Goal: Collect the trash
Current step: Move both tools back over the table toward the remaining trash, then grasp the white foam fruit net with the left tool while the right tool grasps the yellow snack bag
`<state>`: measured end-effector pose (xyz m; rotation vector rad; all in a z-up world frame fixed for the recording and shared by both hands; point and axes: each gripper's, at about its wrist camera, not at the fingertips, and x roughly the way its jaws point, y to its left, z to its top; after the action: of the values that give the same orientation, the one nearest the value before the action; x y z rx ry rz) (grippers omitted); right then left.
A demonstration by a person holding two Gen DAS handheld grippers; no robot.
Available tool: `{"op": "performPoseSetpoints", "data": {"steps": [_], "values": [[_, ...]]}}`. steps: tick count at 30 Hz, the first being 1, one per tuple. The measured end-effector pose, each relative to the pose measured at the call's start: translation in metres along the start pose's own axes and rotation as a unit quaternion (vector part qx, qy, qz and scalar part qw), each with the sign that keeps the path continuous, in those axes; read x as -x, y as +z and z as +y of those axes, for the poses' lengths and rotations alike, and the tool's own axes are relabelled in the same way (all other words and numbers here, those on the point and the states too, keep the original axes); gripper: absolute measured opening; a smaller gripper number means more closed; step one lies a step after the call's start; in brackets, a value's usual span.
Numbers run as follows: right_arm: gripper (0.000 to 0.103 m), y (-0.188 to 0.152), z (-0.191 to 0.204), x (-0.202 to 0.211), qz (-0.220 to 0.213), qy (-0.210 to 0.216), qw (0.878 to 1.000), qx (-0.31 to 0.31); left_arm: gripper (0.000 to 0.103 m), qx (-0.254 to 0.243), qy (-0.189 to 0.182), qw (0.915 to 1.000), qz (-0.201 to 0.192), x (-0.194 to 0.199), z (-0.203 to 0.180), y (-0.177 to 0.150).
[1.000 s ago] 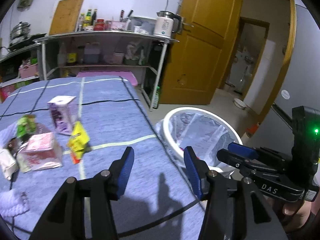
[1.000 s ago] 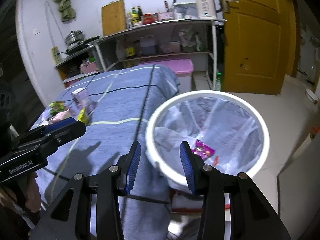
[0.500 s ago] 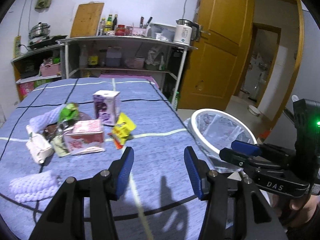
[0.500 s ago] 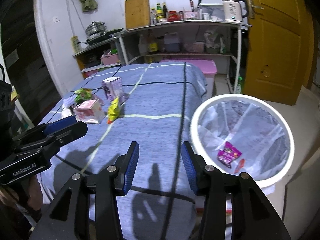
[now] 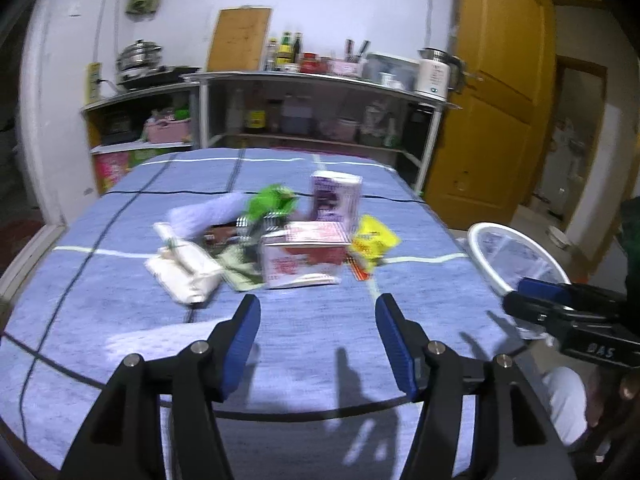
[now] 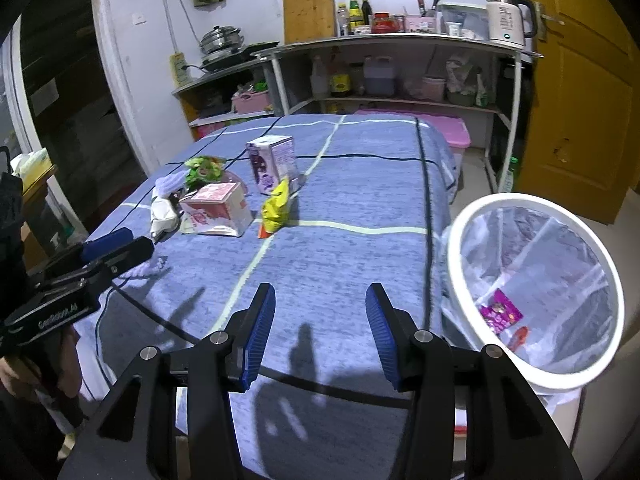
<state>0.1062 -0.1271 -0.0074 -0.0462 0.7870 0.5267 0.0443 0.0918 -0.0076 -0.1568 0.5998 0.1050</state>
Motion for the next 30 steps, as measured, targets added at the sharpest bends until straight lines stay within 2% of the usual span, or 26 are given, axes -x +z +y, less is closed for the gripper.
{"op": "performPoseSetpoints", "data": {"steps": [8, 15, 24, 30], "values": [[0.054, 0.006, 0.013, -0.016, 0.01, 0.013, 1.0, 0.009, 0.07, 0.027, 0.057, 0.998, -0.003, -0.001, 0.051, -0.006], [0.054, 0.013, 0.02, -0.031, 0.017, 0.017, 1.0, 0.014, 0.072, 0.055, 0.081, 0.995, 0.017, -0.01, 0.082, -0.02], [0.055, 0.029, 0.025, -0.053, 0.022, 0.017, 0.999, 0.018, 0.083, 0.068, 0.077, 0.994, 0.039, -0.023, 0.092, -0.031], [0.055, 0.043, 0.023, -0.076, 0.03, 0.021, 0.999, 0.011, 0.083, 0.097, 0.062, 0.9922, 0.047, -0.025, 0.098, -0.033]]}}
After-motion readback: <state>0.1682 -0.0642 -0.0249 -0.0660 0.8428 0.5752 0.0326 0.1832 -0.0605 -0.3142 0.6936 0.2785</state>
